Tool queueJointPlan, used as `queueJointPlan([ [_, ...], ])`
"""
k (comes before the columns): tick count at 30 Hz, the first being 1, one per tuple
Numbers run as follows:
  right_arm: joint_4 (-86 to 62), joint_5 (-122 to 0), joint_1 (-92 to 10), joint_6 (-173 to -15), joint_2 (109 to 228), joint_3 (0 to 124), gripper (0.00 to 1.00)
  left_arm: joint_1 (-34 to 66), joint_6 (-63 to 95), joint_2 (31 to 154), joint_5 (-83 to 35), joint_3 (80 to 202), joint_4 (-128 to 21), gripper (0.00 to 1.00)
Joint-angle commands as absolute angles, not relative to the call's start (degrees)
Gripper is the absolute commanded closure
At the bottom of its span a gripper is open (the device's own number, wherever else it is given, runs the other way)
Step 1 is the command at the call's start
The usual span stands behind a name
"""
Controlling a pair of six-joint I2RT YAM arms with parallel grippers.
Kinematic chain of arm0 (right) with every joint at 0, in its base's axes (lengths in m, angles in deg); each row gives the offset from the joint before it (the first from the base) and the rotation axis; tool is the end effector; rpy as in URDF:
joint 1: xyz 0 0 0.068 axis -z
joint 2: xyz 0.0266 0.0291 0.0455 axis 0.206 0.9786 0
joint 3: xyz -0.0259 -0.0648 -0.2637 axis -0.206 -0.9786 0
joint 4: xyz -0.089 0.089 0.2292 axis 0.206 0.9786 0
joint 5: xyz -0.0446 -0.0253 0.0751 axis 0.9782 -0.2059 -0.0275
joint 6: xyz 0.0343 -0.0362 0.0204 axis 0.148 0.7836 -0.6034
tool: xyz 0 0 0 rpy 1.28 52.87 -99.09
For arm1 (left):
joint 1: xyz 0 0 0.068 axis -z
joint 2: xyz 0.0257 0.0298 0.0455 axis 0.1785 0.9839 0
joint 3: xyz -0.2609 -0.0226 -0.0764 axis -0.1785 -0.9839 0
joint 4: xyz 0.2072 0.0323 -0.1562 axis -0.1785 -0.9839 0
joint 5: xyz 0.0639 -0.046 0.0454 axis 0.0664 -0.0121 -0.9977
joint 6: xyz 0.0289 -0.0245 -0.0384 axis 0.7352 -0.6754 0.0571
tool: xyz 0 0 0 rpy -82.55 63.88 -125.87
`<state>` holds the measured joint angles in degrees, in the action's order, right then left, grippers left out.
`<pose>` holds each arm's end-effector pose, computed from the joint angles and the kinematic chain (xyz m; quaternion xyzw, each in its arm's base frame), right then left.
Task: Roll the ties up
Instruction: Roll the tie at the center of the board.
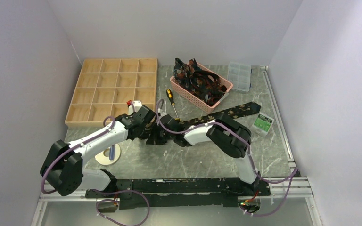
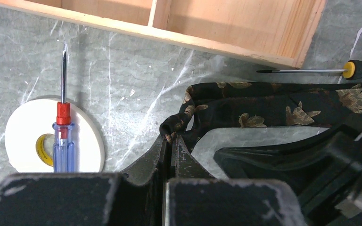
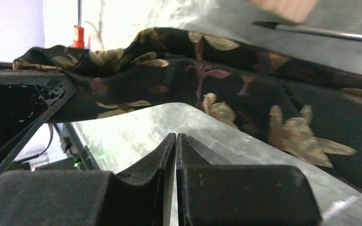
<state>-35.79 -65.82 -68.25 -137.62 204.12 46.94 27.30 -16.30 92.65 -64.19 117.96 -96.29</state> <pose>0.2238 0.3508 0.1198 -0.0979 0.8692 0.4402 0.2028 0.2031 -0.1324 0.2169 -0.1097 0.9374 0.0789 0.3209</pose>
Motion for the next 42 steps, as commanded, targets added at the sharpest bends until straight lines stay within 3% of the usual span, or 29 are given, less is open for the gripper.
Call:
queueJointPlan([
  [1, -36.25, -65.32, -69.4, -137.78, 206.59, 49.09, 0.91, 27.42, -17.59, 91.17, -65.63, 118.14, -96.91, 0.97],
  [21, -34.89, -62.02, -66.25, -138.05, 210.14, 54.63, 0.94, 27.41, -16.89, 91.77, -65.47, 118.22, -96.42, 0.97],
  [29, -36.68, -63.22, -66.21, -136.7, 201.98, 45.98, 0.86, 27.42, -16.17, 97.66, -70.5, 124.36, -100.64, 0.97],
  [42, -35.18, -58.32, -63.73, -133.57, 188.08, 32.9, 0.85, 29.24, -16.41, 106.39, -70.88, 133.51, -104.47, 0.97],
])
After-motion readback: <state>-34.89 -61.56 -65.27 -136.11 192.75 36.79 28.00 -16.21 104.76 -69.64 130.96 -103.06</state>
